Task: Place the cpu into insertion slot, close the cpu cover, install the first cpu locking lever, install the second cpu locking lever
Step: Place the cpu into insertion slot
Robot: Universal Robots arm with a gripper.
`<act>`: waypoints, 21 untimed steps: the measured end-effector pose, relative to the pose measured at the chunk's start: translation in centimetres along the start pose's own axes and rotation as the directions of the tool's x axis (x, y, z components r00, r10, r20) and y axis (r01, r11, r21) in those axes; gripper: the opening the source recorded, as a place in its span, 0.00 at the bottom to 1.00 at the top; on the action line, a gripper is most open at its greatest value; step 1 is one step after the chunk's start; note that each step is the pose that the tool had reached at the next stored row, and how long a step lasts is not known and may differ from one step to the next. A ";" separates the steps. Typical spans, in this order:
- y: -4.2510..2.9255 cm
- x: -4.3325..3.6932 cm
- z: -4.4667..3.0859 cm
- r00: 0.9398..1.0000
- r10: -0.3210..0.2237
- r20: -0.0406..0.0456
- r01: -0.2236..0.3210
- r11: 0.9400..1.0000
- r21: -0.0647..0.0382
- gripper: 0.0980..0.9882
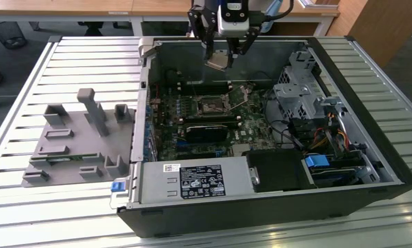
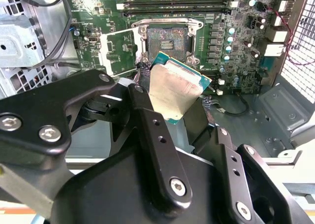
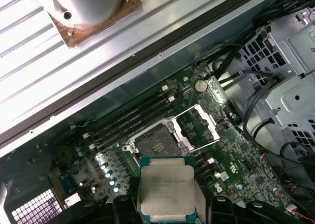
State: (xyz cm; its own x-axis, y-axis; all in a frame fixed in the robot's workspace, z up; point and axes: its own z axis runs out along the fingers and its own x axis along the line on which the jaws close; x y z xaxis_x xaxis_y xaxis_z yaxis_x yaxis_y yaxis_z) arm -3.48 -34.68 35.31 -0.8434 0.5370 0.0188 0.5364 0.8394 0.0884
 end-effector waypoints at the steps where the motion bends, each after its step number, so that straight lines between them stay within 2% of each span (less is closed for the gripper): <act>1: 0.00 0.00 0.02 1.000 0.000 0.000 0.000 1.000 0.000 0.48; 8: -0.01 0.00 0.15 1.000 0.000 0.000 0.000 1.000 0.000 0.48; 10: -0.05 -0.01 0.56 1.000 0.000 0.000 0.000 1.000 0.000 0.48; 21: -0.08 -0.02 0.95 1.000 0.000 0.000 0.000 1.000 0.000 0.48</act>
State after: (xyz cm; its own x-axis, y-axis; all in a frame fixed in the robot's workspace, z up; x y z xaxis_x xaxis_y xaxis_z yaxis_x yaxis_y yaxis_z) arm -3.49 -34.68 34.35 -0.8434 0.5370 0.0187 0.5364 0.8393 0.0885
